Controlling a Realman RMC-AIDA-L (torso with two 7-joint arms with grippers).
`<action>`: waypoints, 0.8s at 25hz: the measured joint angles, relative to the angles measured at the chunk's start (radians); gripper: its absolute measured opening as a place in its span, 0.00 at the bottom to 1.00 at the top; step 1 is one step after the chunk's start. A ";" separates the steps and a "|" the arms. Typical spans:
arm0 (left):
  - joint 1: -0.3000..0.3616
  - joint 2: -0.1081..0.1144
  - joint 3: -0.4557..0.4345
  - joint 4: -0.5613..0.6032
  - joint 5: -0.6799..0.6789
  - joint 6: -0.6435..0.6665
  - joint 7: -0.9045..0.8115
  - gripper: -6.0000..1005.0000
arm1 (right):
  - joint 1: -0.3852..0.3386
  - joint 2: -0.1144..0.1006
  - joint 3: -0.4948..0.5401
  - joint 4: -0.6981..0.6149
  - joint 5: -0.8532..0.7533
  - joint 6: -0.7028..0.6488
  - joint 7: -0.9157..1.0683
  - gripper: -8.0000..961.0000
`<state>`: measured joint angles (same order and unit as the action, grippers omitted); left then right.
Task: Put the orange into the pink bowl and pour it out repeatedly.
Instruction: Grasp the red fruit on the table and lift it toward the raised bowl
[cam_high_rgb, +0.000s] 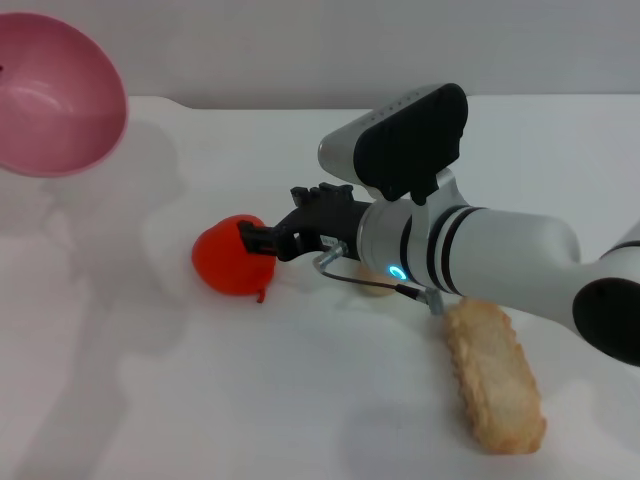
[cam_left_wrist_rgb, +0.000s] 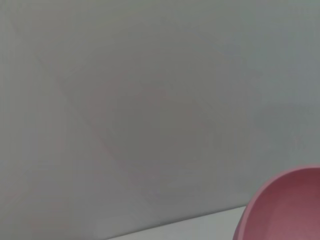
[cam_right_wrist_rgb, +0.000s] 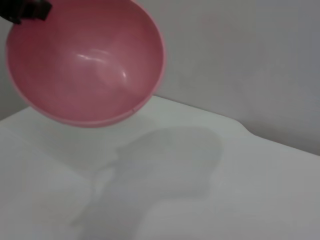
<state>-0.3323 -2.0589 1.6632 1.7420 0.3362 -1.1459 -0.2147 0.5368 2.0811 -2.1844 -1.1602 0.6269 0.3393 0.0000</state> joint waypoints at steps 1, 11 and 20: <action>-0.001 0.000 0.000 0.000 0.000 0.001 0.003 0.05 | 0.004 0.000 0.000 0.001 0.003 0.000 0.000 0.82; -0.014 0.000 0.007 -0.001 -0.002 0.006 0.030 0.05 | 0.116 0.001 -0.040 0.137 0.133 -0.006 0.000 0.86; -0.028 -0.001 0.017 -0.018 -0.002 0.008 0.031 0.05 | 0.203 0.005 -0.087 0.239 0.245 -0.011 -0.002 0.85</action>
<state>-0.3600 -2.0598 1.6801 1.7240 0.3337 -1.1375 -0.1838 0.7400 2.0859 -2.2714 -0.9211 0.8716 0.3282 -0.0021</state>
